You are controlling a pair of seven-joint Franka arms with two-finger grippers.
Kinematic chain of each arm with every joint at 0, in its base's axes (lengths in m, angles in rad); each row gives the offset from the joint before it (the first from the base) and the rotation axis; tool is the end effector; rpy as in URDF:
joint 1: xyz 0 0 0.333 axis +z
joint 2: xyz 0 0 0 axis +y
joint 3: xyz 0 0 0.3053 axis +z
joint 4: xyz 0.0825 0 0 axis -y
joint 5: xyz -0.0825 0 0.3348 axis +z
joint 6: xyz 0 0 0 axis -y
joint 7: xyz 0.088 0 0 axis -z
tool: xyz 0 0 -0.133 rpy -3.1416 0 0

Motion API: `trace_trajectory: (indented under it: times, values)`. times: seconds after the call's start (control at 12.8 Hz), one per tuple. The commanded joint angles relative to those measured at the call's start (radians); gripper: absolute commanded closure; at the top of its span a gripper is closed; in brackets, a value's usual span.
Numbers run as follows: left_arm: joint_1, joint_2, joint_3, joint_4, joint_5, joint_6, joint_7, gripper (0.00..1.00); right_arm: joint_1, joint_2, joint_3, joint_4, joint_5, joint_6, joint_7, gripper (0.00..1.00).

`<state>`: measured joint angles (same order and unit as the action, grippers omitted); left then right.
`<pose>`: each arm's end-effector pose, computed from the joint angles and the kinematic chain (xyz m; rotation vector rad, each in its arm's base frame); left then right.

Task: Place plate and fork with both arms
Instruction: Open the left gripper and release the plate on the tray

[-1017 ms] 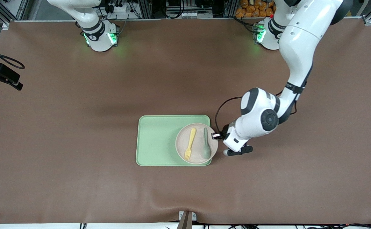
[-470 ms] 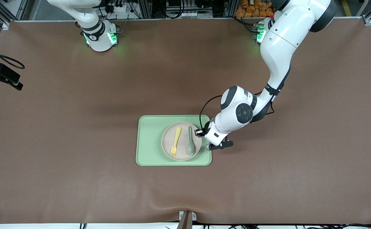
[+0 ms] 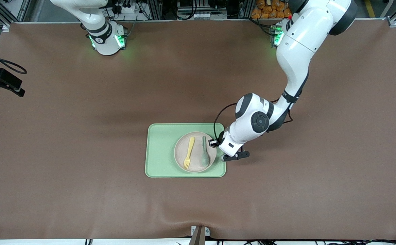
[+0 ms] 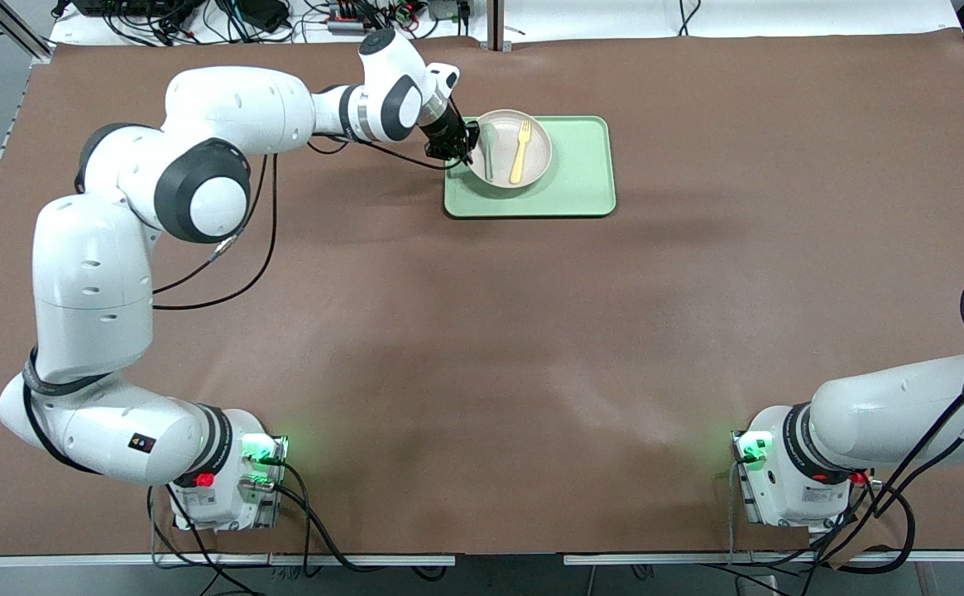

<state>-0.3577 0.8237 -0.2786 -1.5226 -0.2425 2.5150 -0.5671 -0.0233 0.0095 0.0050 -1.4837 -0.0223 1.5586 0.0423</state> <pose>0.5727 -0.3838 0.2048 2.7280 0.3035 -0.0679 0.5092 -0.0123 0.6188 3.1170 -0.0960 0.1024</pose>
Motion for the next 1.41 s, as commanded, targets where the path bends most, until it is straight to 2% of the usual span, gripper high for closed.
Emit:
trace_trajectory:
  times: [0.0,0.55,0.63,0.7,0.78,0.86,1.33]
  values:
    - [-0.023,0.009,0.013,0.016,-0.012,0.018,-0.017,1.00,-0.014,0.001,0.012,0.005,0.007,-0.008,-0.012,0.00]
    - [-0.030,0.015,0.015,0.016,-0.012,0.018,-0.017,1.00,-0.014,0.001,0.013,0.005,0.007,-0.008,-0.012,0.00]
    - [-0.030,0.018,0.015,0.016,-0.012,0.018,-0.017,0.96,-0.012,0.001,0.013,0.005,0.007,-0.008,-0.010,0.00]
    - [-0.030,0.023,0.015,0.016,-0.014,0.018,-0.022,0.63,-0.012,0.001,0.013,0.005,0.007,-0.008,-0.010,0.00]
    - [-0.030,0.023,0.015,0.016,-0.014,0.018,-0.030,0.20,-0.012,0.001,0.013,0.005,0.007,-0.008,-0.010,0.00]
    - [-0.030,0.022,0.015,0.016,-0.011,0.018,-0.030,0.00,-0.012,0.001,0.013,0.005,0.007,-0.008,-0.010,0.00]
    - [-0.017,-0.049,0.019,0.016,-0.009,0.008,-0.031,0.00,-0.006,0.026,0.018,0.013,0.005,0.009,-0.015,0.00]
